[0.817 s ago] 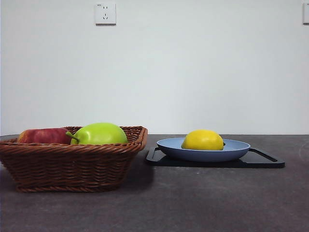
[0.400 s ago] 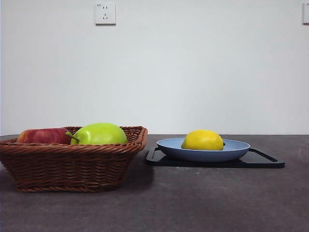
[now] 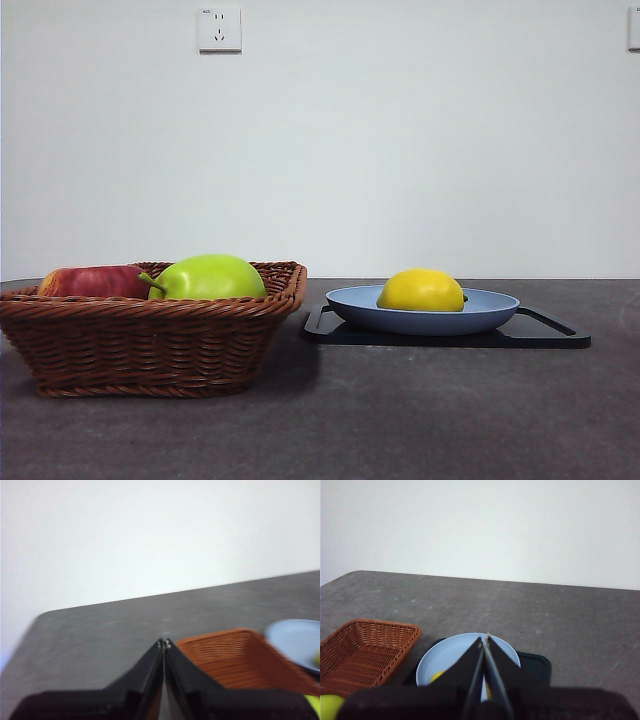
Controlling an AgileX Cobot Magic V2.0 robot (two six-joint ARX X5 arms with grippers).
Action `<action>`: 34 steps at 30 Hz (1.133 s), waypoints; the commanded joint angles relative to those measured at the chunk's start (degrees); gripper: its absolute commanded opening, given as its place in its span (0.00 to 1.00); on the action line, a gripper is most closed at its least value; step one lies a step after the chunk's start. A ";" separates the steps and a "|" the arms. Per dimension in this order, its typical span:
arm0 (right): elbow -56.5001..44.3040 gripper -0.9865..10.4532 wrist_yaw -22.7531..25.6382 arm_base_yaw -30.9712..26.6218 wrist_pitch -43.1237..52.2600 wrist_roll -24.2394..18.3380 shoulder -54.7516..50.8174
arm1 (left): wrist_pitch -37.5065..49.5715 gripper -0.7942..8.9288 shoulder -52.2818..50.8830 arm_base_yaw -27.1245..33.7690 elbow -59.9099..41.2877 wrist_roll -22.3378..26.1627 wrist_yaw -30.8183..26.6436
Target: Take the lemon from the basket,put the lemon in the plate,hand out the plate
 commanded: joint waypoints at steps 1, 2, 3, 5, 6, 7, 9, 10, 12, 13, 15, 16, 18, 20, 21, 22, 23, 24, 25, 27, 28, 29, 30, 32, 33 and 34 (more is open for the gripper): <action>0.44 0.09 0.31 0.33 0.55 0.57 0.07 | 2.86 0.09 -1.88 5.01 -3.76 0.74 1.09; 0.44 0.09 0.33 0.33 0.52 0.57 0.07 | 4.15 0.09 -2.56 6.23 -5.25 0.70 1.62; 0.44 0.09 0.33 0.33 0.55 0.57 0.07 | 5.68 0.09 -3.34 7.37 -7.17 0.72 2.73; 0.44 0.09 0.33 0.33 0.55 0.57 0.07 | 8.55 0.09 -4.26 8.63 -10.86 0.70 4.22; 0.44 0.09 0.35 0.33 0.55 0.57 0.07 | 9.81 0.09 -4.52 9.03 -12.81 0.68 4.37; 0.44 0.09 0.33 0.33 0.52 0.57 0.07 | 11.13 0.09 -4.61 9.31 -14.71 0.55 4.72; 0.44 0.09 0.31 0.33 0.55 0.57 0.07 | 13.03 0.09 -4.61 9.49 -17.75 0.22 5.29; 0.44 0.09 0.31 0.33 0.55 0.57 0.07 | 13.35 0.09 -4.61 9.49 -19.15 -0.22 5.20; 0.44 0.09 0.33 0.33 0.55 0.57 0.07 | 13.55 0.09 -4.61 9.51 -21.38 -0.94 4.92; 0.44 0.09 0.33 0.33 0.55 0.57 0.07 | 13.64 0.09 -4.63 9.53 -22.51 -1.05 4.94; 0.44 0.09 0.33 0.33 0.55 0.57 0.07 | 13.66 0.09 -4.66 9.53 -24.24 -1.07 4.98; 0.44 0.09 0.31 0.33 0.55 0.57 0.07 | 13.68 0.09 -4.68 9.53 -25.03 -1.33 4.98; 0.44 0.09 0.31 0.33 0.52 0.57 0.07 | 13.81 0.09 -4.92 9.53 -26.43 -2.56 4.85; 0.44 0.09 0.31 0.33 0.55 0.57 0.07 | 13.70 0.09 -5.90 9.53 -27.58 -2.78 4.79; 0.44 0.09 0.33 0.33 0.55 0.57 0.07 | 13.73 0.09 -6.51 9.55 -28.11 -2.78 4.79; 0.44 0.09 0.31 0.33 0.55 0.57 0.07 | 13.64 0.09 -7.32 9.55 -28.57 -3.02 4.79; 0.44 0.09 0.33 0.33 0.55 0.57 0.07 | 13.66 0.09 -7.98 9.55 -28.92 -3.45 4.74; 0.44 0.09 0.33 0.33 0.55 0.57 0.07 | 13.88 0.09 -8.07 9.55 -29.20 -4.00 4.48; 0.44 0.09 0.33 0.33 0.52 0.57 0.07 | 13.88 0.09 -8.07 9.60 -29.42 -4.48 3.50; 0.44 0.09 0.31 0.33 0.55 0.57 0.07 | 13.90 0.09 -8.07 9.60 -29.99 -5.42 2.49; 0.44 0.09 0.31 0.33 0.55 0.57 0.07 | 13.84 0.09 -8.07 9.60 -30.25 -5.90 1.62; 0.44 0.09 0.31 0.33 0.52 0.57 0.07 | 13.79 0.09 -8.07 9.60 -30.69 -6.38 0.33; 0.44 0.09 0.33 0.33 0.55 0.57 0.07 | 13.79 0.09 -8.07 9.60 -30.88 -6.93 -0.81; 0.44 0.09 0.33 0.33 0.55 0.57 0.07 | 14.08 0.09 -8.07 9.60 -30.91 -7.02 -1.46; 0.44 0.09 0.33 0.33 0.55 0.57 0.07 | 14.10 0.09 -8.07 9.60 -30.91 -7.04 -1.44; 0.44 0.09 0.33 0.33 0.52 0.57 0.07 | 14.10 0.09 -8.07 9.60 -30.91 -6.99 -1.27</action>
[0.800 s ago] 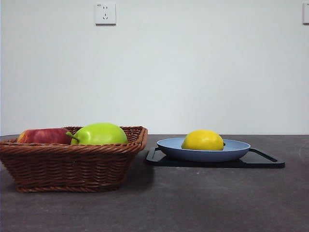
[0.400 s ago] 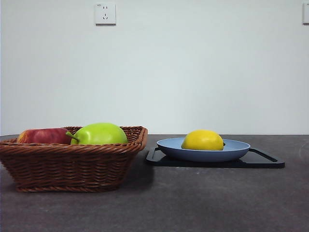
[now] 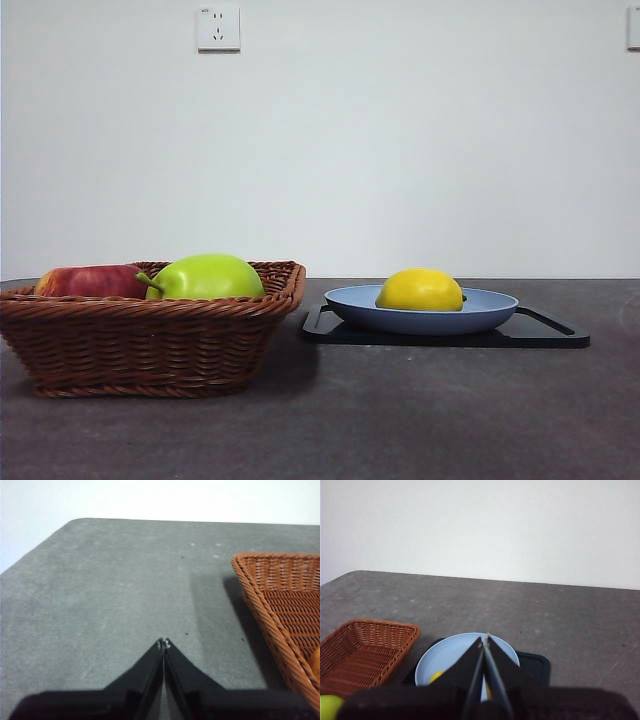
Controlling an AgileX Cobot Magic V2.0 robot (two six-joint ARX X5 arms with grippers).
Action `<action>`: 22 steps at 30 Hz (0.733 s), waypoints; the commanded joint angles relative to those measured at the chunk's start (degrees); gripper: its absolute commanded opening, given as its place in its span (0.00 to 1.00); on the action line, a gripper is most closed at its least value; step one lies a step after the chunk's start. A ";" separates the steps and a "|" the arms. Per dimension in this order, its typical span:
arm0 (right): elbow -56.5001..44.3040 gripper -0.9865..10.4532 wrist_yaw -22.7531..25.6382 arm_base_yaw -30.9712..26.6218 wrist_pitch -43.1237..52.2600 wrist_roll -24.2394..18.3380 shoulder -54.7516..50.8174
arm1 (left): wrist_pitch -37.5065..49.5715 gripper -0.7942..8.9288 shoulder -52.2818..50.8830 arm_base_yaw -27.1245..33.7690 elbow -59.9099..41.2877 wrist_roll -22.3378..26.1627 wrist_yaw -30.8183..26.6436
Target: Take the lemon from the basket,put the lemon in the plate,hand out the plate
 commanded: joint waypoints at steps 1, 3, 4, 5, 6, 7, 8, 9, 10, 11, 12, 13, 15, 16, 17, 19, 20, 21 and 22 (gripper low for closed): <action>0.44 0.09 0.31 0.33 0.55 0.57 0.07 | 0.37 0.09 -0.26 0.17 -0.63 -0.87 0.57; 0.44 0.09 0.31 0.33 0.55 0.57 0.07 | 0.35 0.09 -0.26 0.17 -0.63 -0.87 0.66; 0.44 0.09 0.33 0.33 0.55 0.57 0.07 | 0.35 0.09 -0.26 0.17 -0.63 -0.87 0.59; 0.44 0.09 0.33 0.33 0.55 0.57 0.07 | 0.35 0.09 -0.26 0.17 -0.63 -0.87 0.59; 0.44 0.09 0.33 0.33 0.55 0.57 0.07 | 0.37 0.09 -0.26 0.17 -0.63 -0.87 0.59; 0.44 0.09 0.33 0.33 0.55 0.57 0.07 | 0.35 0.09 -0.26 0.17 -0.63 -0.87 0.61; 0.44 0.09 0.33 0.33 0.55 0.57 0.07 | 0.37 0.09 -0.26 0.17 -0.63 -0.87 0.59; 0.44 0.09 0.31 0.33 0.55 0.57 0.07 | 0.37 0.09 -0.26 0.17 -0.63 -0.87 0.59; 0.44 0.09 0.33 0.33 0.55 0.57 0.07 | 0.35 0.09 -0.26 0.17 -0.63 -0.87 0.59; 0.44 0.09 0.33 0.33 0.55 0.57 0.07 | 0.35 0.09 -0.26 0.17 -0.63 -0.87 0.59; 0.44 0.09 0.33 0.33 0.55 0.57 0.07 | 0.37 0.09 -0.26 0.17 -0.63 -0.87 0.59; 0.44 0.09 0.33 0.33 0.55 0.57 0.07 | 0.37 0.09 -0.26 0.17 -0.63 -0.87 0.59; 0.44 0.09 0.33 0.33 0.55 0.57 0.07 | 0.37 0.09 -0.26 0.17 -0.63 -0.87 0.61; 0.44 0.09 0.33 0.33 0.55 0.57 0.07 | 0.35 0.09 -0.26 0.17 -0.63 -0.87 0.59; 0.44 0.09 0.33 0.33 0.55 0.57 0.07 | 0.35 0.09 -0.26 0.17 -0.63 -0.87 0.59; 0.44 0.09 0.33 0.33 0.55 0.57 0.07 | 0.37 0.09 -0.26 0.17 -0.63 -0.87 0.59; 0.44 0.09 0.31 0.33 0.55 0.57 0.07 | 0.37 0.09 -0.26 0.17 -0.63 -0.87 0.59; 0.44 0.09 0.31 0.33 0.55 0.57 0.07 | 0.35 0.09 -0.26 0.17 -0.63 -0.87 0.59; 0.44 0.09 0.33 0.33 0.52 0.55 0.07 | 0.37 0.09 -0.26 0.17 -0.63 -0.87 0.59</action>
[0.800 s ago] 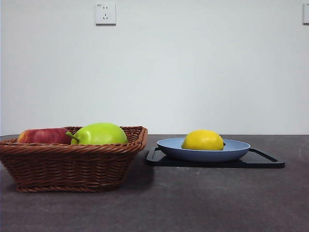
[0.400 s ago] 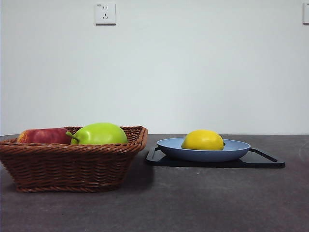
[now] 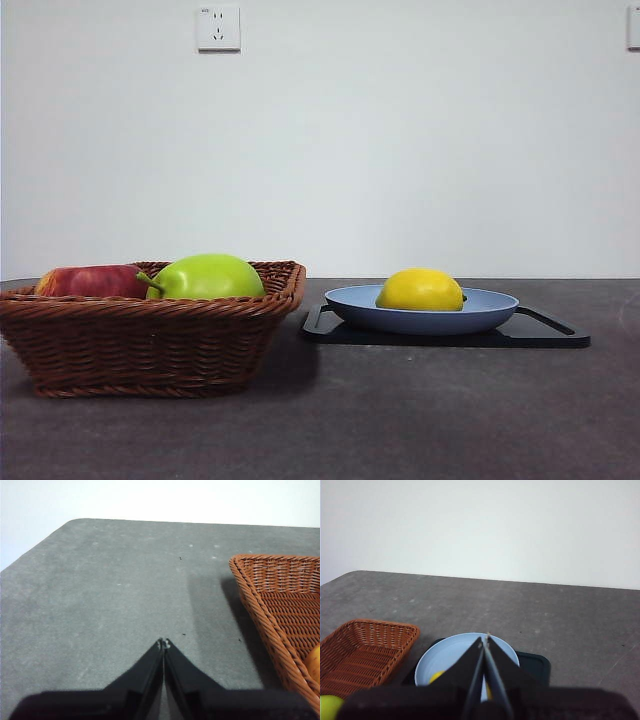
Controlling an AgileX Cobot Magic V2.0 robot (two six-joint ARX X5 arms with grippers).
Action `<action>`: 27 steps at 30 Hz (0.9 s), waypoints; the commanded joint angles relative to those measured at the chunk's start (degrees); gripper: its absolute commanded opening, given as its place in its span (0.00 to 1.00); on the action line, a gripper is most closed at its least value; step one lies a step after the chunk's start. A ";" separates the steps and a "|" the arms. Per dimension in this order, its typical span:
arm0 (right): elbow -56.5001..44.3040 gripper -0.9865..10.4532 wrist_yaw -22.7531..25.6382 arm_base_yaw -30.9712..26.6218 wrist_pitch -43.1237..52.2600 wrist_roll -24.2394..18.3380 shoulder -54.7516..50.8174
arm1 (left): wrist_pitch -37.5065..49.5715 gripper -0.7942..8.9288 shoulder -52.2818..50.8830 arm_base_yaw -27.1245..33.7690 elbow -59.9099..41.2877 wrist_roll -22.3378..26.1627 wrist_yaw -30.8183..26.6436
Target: Take the lemon from the basket,put the lemon in the plate,hand out the plate
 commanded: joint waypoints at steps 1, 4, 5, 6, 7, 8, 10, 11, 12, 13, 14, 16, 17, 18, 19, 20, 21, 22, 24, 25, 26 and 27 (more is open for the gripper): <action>0.44 0.09 0.35 0.33 0.48 -0.20 0.07 | 0.28 0.09 -0.24 0.17 -0.63 -0.52 0.11; 0.44 0.09 0.33 0.33 1.07 -6.10 -0.07 | 0.31 0.09 -0.24 0.17 -0.63 -0.52 0.11; 0.44 0.09 0.31 0.33 0.85 -7.82 -0.20 | 0.31 0.09 -0.24 0.17 -0.63 -0.52 0.11; 0.42 0.09 0.31 0.31 0.37 -9.07 -0.55 | 0.28 0.09 -0.24 0.17 -0.63 -0.52 0.11; 0.39 0.09 0.28 -0.07 -0.83 -10.08 -1.16 | 0.31 0.09 -0.24 0.17 -0.63 -0.52 0.11; 0.37 0.09 0.11 -0.61 -2.05 -10.69 -1.92 | 0.31 0.09 -0.24 0.17 -0.63 -0.52 0.11; -0.35 0.09 -0.87 -2.62 -4.28 -10.75 -4.00 | 0.28 0.09 -0.24 0.17 -0.63 -0.52 0.11; -1.18 0.09 -2.05 -3.89 -4.24 -10.75 -5.11 | 0.31 0.09 -0.24 0.17 -0.63 -0.52 0.11; -2.19 0.09 -3.76 -5.35 -4.13 -10.75 -6.36 | 0.31 0.09 -0.24 0.17 -0.63 -0.52 0.13; -3.72 0.09 -6.54 -7.67 -4.11 -10.67 -8.11 | 0.31 0.09 -0.24 0.17 -0.63 -0.52 0.11; -5.05 0.09 -8.85 -9.64 -3.93 -10.60 -9.42 | 0.31 0.09 -0.24 0.17 -0.63 -0.52 0.11; -8.90 0.09 -14.58 -14.25 -2.16 -10.47 -12.41 | 0.31 0.09 -0.24 0.17 -0.63 -0.52 0.13; -10.78 0.09 -16.92 -16.13 -1.05 -10.27 -13.77 | 0.31 0.09 -0.24 0.17 -0.63 -0.52 0.11; -13.05 0.09 -19.34 -18.29 0.31 -9.97 -15.23 | 0.28 0.09 -0.24 0.17 -0.63 -0.52 0.11; -15.17 0.09 -21.33 -20.17 1.55 -9.38 -16.52 | 0.31 0.09 -0.24 0.17 -0.63 -0.52 0.11; -17.25 0.09 -22.93 -21.90 2.56 -8.70 -17.77 | 0.31 0.09 -0.24 0.17 -0.63 -0.52 0.13; -19.45 0.09 -24.28 -23.45 4.00 -7.74 -18.82 | 0.31 0.09 -0.24 0.17 -0.63 -0.52 0.13; -21.55 0.09 -24.68 -24.72 5.11 -6.64 -19.76 | 0.28 0.09 -0.24 0.17 -0.63 -0.52 0.11; -24.90 0.09 -24.68 -26.53 6.23 -4.70 -21.24 | 0.31 0.09 -0.24 0.17 -0.63 -0.52 0.11; -26.34 0.09 -24.68 -27.26 6.34 -3.89 -21.88 | 0.31 0.09 -0.24 0.17 -0.63 -0.52 0.11; -27.43 0.09 -24.68 -27.71 6.47 -3.39 -22.34 | 0.28 0.09 -0.24 0.17 -0.63 -0.52 0.11; -28.39 0.09 -24.68 -28.09 6.51 -2.95 -22.69 | 0.31 0.09 -0.24 0.17 -0.63 -0.52 0.11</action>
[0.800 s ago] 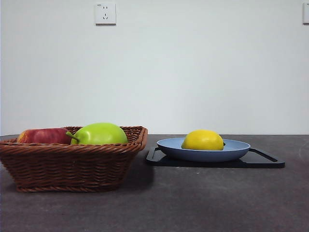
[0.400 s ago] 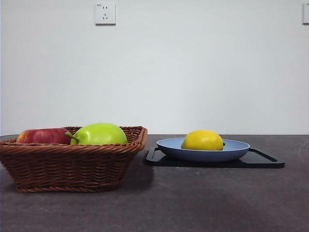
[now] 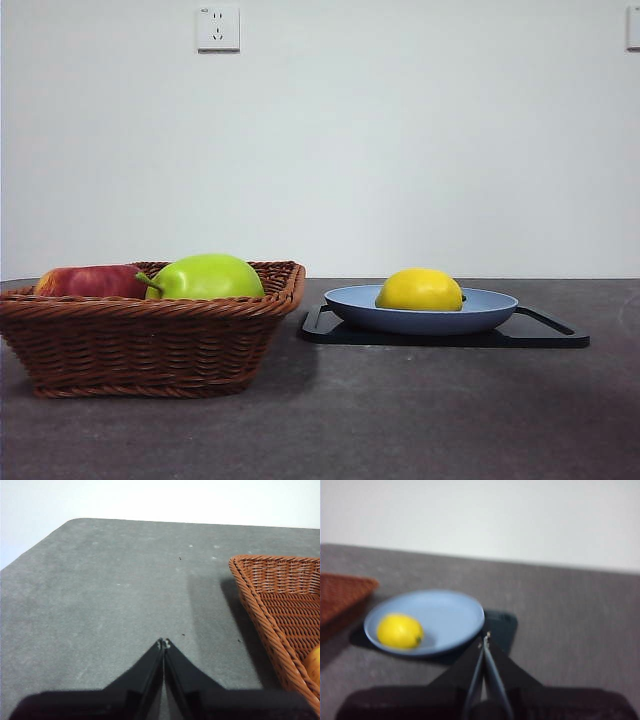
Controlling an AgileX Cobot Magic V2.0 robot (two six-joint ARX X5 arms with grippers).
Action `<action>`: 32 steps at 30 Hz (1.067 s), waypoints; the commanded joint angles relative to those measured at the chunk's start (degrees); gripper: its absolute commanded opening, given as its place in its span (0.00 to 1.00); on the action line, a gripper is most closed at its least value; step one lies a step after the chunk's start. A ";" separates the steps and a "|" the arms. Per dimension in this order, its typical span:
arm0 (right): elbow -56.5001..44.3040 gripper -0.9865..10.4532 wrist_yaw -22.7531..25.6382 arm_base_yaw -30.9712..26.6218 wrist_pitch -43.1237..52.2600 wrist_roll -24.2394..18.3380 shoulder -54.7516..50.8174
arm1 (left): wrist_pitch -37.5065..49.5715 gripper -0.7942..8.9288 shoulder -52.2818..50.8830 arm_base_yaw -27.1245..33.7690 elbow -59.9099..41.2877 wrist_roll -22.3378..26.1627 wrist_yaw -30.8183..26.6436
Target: Take the lemon from the basket,put the lemon in the plate,hand out the plate
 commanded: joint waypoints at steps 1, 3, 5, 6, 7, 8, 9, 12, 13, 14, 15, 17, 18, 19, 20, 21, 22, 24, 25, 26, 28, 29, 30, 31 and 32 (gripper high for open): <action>-2.25 0.09 -0.15 -0.74 0.98 3.13 -1.07 | 0.31 0.09 -0.24 0.17 -0.61 -0.17 0.11; -3.39 0.09 -0.13 -1.05 0.98 3.23 -1.49 | 0.31 0.09 -0.24 0.17 -0.61 -0.17 0.11; -4.09 0.09 -0.09 -1.05 0.61 3.26 -1.77 | 0.31 0.09 -0.24 0.17 -0.61 -0.17 0.11; -4.09 0.09 0.22 -1.05 0.00 3.26 -1.92 | 0.31 0.09 -0.24 0.17 -0.61 -0.17 0.11; -4.09 0.09 0.70 -1.05 -0.33 3.26 -1.95 | 0.31 0.09 -0.24 0.17 -0.61 -0.17 0.11; -4.09 0.09 0.81 -1.05 -0.50 3.21 -1.95 | 0.31 0.09 -0.24 0.17 -0.61 -0.17 0.11; -4.09 0.09 0.83 -1.05 -0.79 3.04 -1.95 | 0.31 0.09 -0.24 0.17 -0.61 -0.17 0.11; -4.09 0.09 0.79 -1.05 -2.47 3.34 -2.05 | 0.31 0.09 -0.24 0.17 -0.61 -0.17 0.11; -4.07 0.09 0.76 -1.05 -2.34 4.11 -2.08 | 0.31 0.09 -0.24 0.17 -0.61 -0.17 0.11; -4.07 0.09 0.74 -1.03 -2.25 4.74 -2.10 | 0.31 0.09 -0.24 0.17 -0.61 -0.17 0.11; -4.07 0.09 0.76 -1.03 -2.25 4.61 -2.10 | 0.31 0.09 -0.24 0.17 -0.61 -0.17 0.11; -4.07 0.09 0.81 -1.03 -2.16 4.52 -2.01 | 0.31 0.09 -0.24 0.17 -0.61 -0.17 0.11; -4.07 0.09 0.81 -1.03 -2.16 4.52 -2.01 | 0.31 0.09 -0.24 0.17 -0.61 -0.17 0.11; -4.07 0.09 0.81 -1.03 -2.16 4.52 -2.01 | 0.28 0.09 -0.24 0.17 -0.61 -0.17 0.11; -4.07 0.09 0.81 -1.03 -2.16 4.52 -2.01 | 0.31 0.09 -0.24 0.17 -0.61 -0.17 0.11; -4.07 0.09 0.81 -1.03 -2.16 4.52 -2.01 | 0.31 0.09 -0.24 0.17 -0.61 -0.17 0.11; -4.07 0.09 0.81 -1.03 -2.16 4.52 -2.01 | 0.28 0.09 -0.24 0.17 -0.61 -0.17 0.11; -4.07 0.09 0.81 -1.03 -2.16 4.52 -2.01 | 0.31 0.09 -0.24 0.17 -0.61 -0.17 0.11; -4.07 0.09 0.81 -1.03 -2.16 4.52 -2.01 | 0.31 0.09 -0.24 0.17 -0.61 -0.17 0.11; -4.07 0.09 0.81 -1.03 -2.16 4.52 -2.01 | 0.31 0.09 -0.24 0.17 -0.61 -0.17 0.11; -4.07 0.09 0.81 -1.03 -2.16 4.52 -2.01 | 0.31 0.09 -0.24 0.17 -0.61 -0.17 0.11; -4.07 0.09 0.81 -1.03 -2.16 4.52 -2.01 | 0.31 0.09 -0.24 0.17 -0.61 -0.17 0.11; -4.07 0.09 0.81 -1.03 -2.16 4.52 -2.01 | 0.31 0.09 -0.24 0.17 -0.61 -0.17 0.11; -4.07 0.09 0.81 -1.03 -2.16 4.52 -2.01 | 0.31 0.09 -0.24 0.17 -0.61 -0.17 0.11; -4.07 0.09 0.81 -1.03 -2.16 4.52 -2.01 | 0.31 0.09 -0.24 0.17 -0.61 -0.17 0.11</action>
